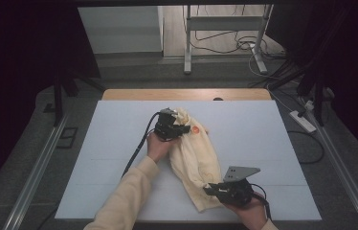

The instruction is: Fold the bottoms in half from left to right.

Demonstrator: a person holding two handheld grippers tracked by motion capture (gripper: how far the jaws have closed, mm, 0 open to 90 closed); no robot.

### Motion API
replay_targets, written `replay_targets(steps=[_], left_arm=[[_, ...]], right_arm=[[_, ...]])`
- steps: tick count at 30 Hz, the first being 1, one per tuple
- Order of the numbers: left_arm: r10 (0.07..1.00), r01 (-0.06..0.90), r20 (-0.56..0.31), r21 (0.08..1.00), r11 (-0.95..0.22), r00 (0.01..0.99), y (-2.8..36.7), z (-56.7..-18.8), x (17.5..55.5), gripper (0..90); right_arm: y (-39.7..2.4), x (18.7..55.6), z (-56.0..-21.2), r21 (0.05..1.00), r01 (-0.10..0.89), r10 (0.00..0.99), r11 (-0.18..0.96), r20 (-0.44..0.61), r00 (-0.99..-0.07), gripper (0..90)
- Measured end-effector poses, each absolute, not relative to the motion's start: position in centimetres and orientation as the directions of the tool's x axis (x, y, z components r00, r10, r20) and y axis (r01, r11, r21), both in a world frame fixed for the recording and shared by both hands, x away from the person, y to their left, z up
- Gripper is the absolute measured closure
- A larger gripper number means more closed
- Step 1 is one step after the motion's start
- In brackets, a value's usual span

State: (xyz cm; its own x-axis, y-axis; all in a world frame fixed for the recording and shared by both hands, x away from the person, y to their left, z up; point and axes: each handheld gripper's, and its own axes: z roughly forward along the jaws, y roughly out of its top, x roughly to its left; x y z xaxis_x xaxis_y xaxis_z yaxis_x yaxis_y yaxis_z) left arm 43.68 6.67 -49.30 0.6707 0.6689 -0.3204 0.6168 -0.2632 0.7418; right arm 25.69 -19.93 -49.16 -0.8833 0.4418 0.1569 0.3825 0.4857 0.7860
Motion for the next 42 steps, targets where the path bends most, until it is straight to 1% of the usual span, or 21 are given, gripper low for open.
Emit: replay_targets(steps=[30,42], left_arm=[[0.663,0.632,-0.306,0.702,-0.327,0.683,3.4,-51.4,44.4,80.6],[0.657,0.638,-0.316,0.695,-0.330,0.684,3.1,-51.7,44.6,78.9]], right_arm=[[-21.1,25.5,-49.7,0.771,0.413,0.452,0.486,0.182,-0.873,80.8],[-21.6,25.6,-50.0,0.764,0.424,0.463,0.486,0.187,-0.867,80.8]])
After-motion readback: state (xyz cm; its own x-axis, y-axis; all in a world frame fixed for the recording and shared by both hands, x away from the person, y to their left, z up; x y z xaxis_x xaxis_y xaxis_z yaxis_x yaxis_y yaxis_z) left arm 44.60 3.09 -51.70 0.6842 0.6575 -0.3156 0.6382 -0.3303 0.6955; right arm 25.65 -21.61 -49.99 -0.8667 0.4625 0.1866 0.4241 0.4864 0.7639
